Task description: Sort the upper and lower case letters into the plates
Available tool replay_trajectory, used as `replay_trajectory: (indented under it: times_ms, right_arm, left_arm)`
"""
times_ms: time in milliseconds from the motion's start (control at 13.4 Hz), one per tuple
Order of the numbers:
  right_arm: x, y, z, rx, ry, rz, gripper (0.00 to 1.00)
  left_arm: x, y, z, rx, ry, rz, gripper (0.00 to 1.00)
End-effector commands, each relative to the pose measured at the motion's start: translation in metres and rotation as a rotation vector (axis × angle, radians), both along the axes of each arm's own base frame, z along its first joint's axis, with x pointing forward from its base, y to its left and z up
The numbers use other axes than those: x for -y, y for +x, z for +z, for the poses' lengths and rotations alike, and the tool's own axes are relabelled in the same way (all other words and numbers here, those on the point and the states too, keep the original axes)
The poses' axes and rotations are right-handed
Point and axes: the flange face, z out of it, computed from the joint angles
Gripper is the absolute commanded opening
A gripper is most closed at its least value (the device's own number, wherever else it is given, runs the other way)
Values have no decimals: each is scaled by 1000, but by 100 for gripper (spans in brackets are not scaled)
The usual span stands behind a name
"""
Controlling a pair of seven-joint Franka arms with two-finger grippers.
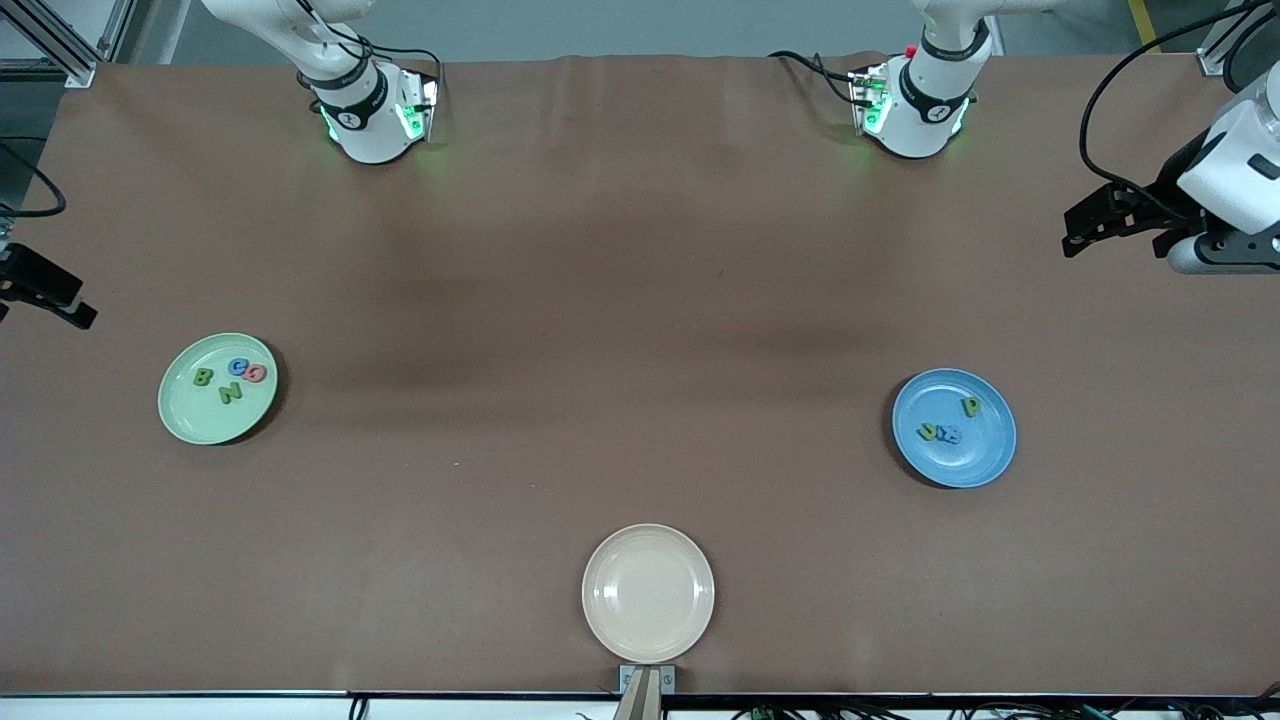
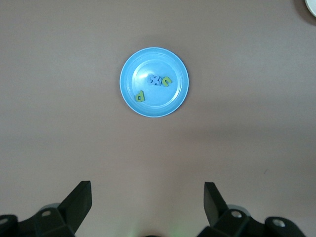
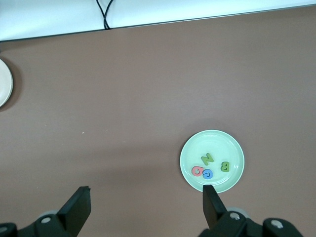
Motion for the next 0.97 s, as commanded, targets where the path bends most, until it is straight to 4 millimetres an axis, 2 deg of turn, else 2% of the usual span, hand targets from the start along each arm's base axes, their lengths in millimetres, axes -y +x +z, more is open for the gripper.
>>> replay_trajectory:
  times_ms: [0,149,447,895]
  right_arm:
    - [4,0,2,-6,-12,-11,100]
    - [5,-2,3,-17,-12,-12,100]
    - [11,-6,17,-9,-14,-23,100]
    - [9,-5,16,-10,-16,-20,100]
  left_arm:
    - [0,-3,9,26,-2,-1,100]
    - [-2,-2,11,29,-1,2,100]
    - [-4,-1,16,42,7,0,100]
    - [-6,4,14,36,5,0,100]
